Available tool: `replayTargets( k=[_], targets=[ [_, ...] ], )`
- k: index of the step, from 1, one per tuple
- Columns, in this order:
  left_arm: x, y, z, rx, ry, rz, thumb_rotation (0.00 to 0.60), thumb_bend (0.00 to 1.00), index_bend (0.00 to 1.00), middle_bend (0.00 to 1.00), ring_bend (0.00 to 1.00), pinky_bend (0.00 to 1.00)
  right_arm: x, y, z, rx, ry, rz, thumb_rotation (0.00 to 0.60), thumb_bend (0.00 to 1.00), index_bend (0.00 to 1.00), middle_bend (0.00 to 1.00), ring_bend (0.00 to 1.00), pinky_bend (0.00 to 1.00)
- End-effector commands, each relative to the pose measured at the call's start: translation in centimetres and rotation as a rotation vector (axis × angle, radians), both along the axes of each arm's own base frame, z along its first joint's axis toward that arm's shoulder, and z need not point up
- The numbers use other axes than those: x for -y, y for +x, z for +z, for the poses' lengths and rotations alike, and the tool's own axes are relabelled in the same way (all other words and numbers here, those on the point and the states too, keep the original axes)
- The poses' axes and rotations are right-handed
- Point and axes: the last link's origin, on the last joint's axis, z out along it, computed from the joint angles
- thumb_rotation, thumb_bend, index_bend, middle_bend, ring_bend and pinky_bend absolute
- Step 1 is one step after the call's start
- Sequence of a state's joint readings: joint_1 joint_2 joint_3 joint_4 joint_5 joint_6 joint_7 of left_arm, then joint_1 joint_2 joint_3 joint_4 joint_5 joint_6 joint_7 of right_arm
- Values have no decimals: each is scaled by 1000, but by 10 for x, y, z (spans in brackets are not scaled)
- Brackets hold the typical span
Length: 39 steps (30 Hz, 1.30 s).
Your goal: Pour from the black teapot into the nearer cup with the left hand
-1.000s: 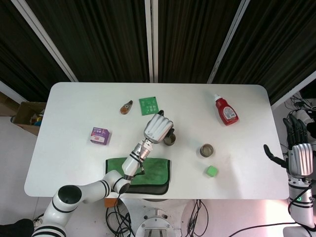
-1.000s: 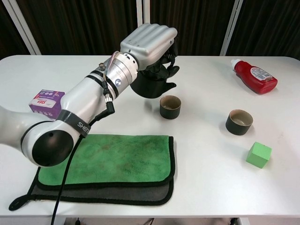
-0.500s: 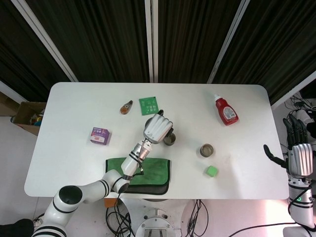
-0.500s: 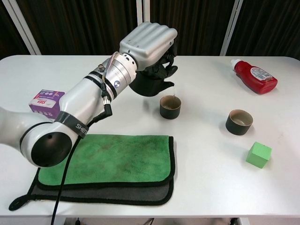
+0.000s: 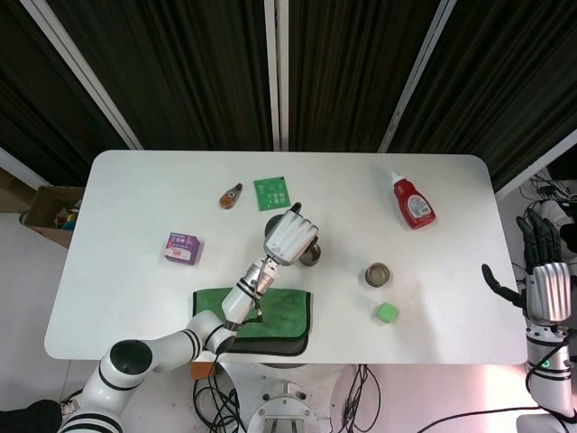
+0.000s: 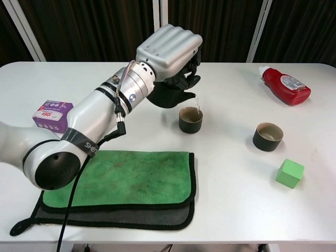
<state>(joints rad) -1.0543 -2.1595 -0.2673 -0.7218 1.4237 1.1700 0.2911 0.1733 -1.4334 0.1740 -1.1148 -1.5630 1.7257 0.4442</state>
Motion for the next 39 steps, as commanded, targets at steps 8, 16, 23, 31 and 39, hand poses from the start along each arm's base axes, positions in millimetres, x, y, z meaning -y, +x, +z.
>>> replayTargets(
  k=[8,16,23,31,39],
  targets=[
    [0,-1,0,-9,5,-3,600,397,1000,1000,1000,454,0,1,-1,2,0,2,600,233,0,0,0,0],
    [0,-2,0,-20,10,-6,600,397,1000,1000,1000,454,0,1,-1,0,-1,3,600,233,0,0,0,0],
    [0,-4,0,-23,12,-6,600,397,1000,1000,1000,454,1,2,-1,0,2,5,600,233,0,0,0,0],
    [1,-3,0,-28,13,-13,600,397,1000,1000,1000,454,1,3,-2,0,2,8,600,233,0,0,0,0],
    [0,-7,1,-38,15,-11,600,397,1000,1000,1000,454,2,4,-3,-3,7,11,600,231,0,0,0,0]
  ],
)
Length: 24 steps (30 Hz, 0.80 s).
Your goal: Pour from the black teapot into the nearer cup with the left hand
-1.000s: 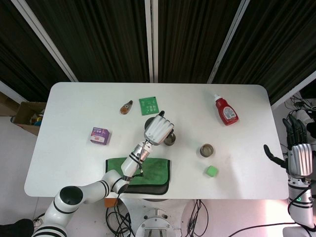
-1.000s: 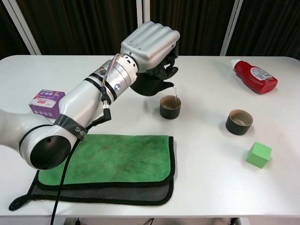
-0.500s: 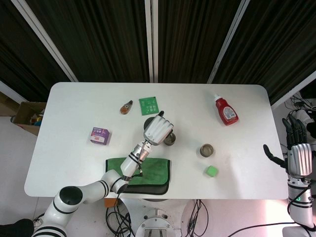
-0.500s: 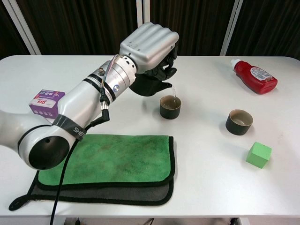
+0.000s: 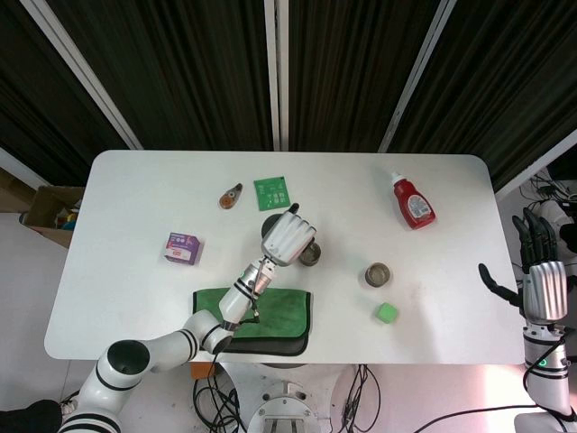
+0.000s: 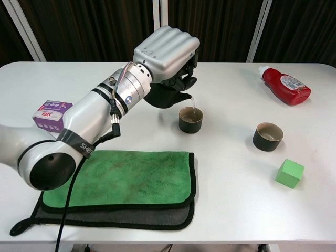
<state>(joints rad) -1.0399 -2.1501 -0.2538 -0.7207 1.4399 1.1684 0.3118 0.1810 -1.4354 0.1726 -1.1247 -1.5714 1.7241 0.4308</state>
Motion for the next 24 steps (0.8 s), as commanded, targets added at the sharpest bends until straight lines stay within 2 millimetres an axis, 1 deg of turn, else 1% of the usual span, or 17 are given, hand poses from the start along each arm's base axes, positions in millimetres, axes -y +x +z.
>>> replayTargets(
  k=[1,24],
  targets=[
    [0,0,0,-1,1,-1,600,397,1000,1000,1000,454,0,0,-1,1,2,0,600,231,0,0,0,0],
    [1,-3,1,-16,9,-8,600,397,1000,1000,1000,455,0,1,0,0,-1,0,600,230,0,0,0,0]
  ],
)
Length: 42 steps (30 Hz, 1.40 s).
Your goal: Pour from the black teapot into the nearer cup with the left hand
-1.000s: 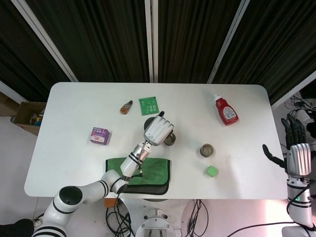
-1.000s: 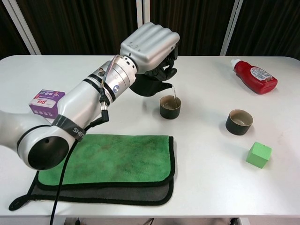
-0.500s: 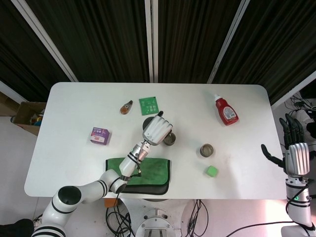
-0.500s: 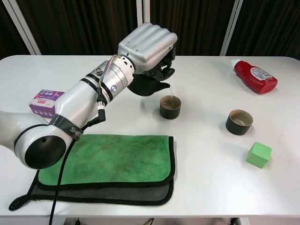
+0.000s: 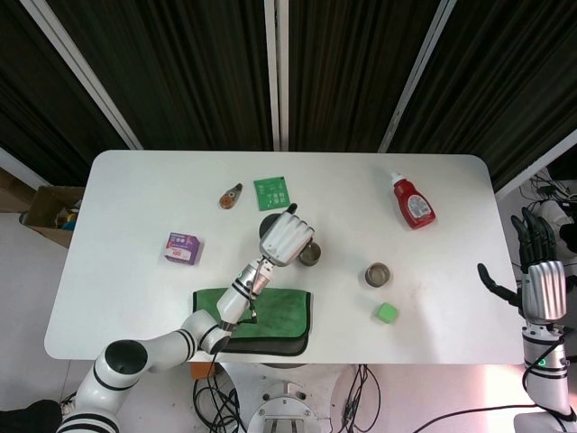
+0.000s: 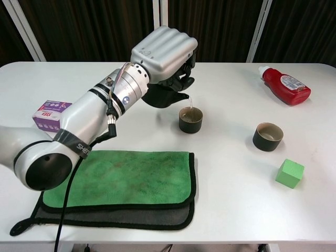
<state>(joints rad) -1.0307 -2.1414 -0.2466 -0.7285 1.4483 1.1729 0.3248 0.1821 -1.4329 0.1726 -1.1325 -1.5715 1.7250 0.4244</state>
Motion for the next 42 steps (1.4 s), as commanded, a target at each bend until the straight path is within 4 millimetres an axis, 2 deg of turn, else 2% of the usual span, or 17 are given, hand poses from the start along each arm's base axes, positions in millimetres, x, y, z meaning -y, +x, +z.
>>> replayTargets(
  k=[1,32,42],
  targets=[
    [0,0,0,-2,-1,-1,600,397,1000,1000,1000,455,0,0,0,0,1,-2,600,231,0,0,0,0],
    [-1,-3,-2,5,-5,24,600,397,1000,1000,1000,455,0,-1,-1,1,5,-1,600,231,0,0,0,0],
    [-2,-2,-2,95,-58,108,600,398,1000,1000,1000,455,0,0,-2,-3,9,-2,600,230,0,0,0,0]
  ],
)
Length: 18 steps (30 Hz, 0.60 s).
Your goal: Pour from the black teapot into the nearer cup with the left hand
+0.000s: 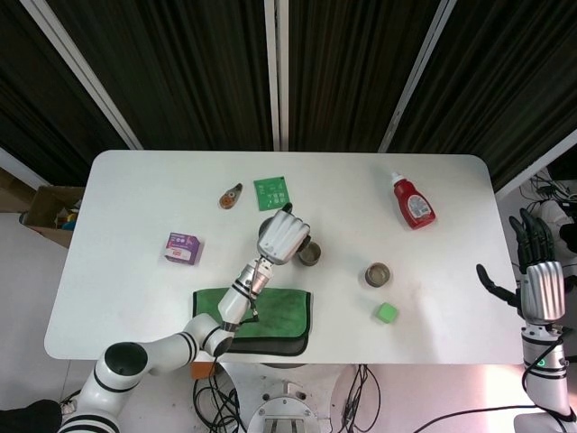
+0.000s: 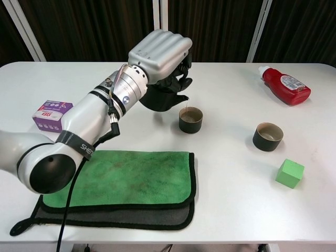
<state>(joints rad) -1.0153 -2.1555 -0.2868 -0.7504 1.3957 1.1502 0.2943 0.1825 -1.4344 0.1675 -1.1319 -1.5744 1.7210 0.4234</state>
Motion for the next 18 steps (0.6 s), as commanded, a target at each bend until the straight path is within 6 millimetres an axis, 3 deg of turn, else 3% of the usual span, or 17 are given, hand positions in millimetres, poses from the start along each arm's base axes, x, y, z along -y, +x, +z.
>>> replayTargets(
  k=[1,12,18],
  targets=[
    [0,1,0,25,-15,22,600,398,1000,1000,1000,455,0,0,0,-1,-1,-2,600,230,0,0,0,0],
    [0,8,15,260,-102,119,600,397,1000,1000,1000,455,3,1,-2,-2,8,-1,600,231,0,0,0,0],
    [-3,-8,31,379,-141,209,600,397,1000,1000,1000,454,4,3,-5,-4,14,5,600,230,0,0,0,0]
  ],
)
